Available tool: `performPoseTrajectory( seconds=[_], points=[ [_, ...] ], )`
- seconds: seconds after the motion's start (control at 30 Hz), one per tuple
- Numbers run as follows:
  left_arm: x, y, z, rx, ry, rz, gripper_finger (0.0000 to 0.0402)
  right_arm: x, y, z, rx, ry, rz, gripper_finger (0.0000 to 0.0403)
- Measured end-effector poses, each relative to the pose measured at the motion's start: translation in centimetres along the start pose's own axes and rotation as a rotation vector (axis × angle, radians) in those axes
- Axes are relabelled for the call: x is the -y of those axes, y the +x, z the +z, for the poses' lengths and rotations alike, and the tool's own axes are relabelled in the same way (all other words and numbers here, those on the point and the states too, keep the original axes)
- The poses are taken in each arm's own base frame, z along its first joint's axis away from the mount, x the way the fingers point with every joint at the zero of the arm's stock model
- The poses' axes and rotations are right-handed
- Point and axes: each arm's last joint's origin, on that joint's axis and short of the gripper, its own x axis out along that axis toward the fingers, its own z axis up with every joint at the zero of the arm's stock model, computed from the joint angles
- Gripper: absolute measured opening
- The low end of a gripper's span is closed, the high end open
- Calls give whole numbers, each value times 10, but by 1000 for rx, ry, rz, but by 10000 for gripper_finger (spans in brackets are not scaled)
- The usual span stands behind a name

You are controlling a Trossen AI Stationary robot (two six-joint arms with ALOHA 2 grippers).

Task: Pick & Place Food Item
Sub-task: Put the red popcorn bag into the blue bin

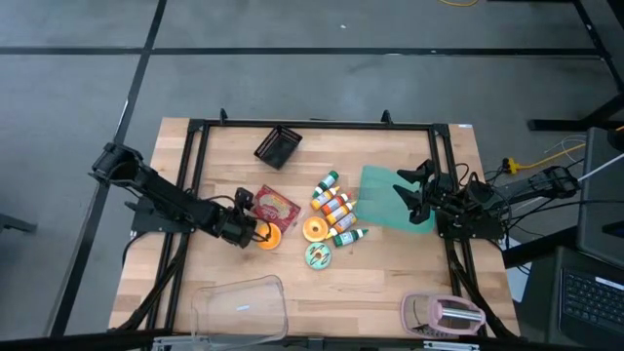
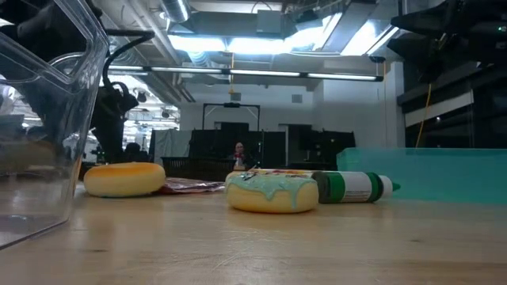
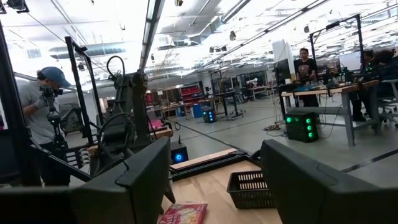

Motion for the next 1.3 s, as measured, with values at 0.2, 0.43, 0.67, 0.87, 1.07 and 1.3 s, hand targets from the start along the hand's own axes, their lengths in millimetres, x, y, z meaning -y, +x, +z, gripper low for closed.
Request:
performPoseTrajectory(
  seconds=[0.2,0.43,0.67,0.87,1.07,1.3],
  points=[
    [1,3,0,-26,-4,43,219,0,0,0,0,0,0,245],
    [1,4,-1,-28,-4,40,218,0,0,0,0,0,0,245],
    [0,6,-4,-38,-14,39,212,0,0,0,2,1,0,245],
    [-4,12,-7,-52,-24,65,210,0,0,1,6,4,1,245],
    [-12,18,-5,-39,-44,75,198,0,0,1,6,4,3,245],
    [-20,24,-4,-29,-95,57,179,0,0,1,7,4,3,245]
  ],
)
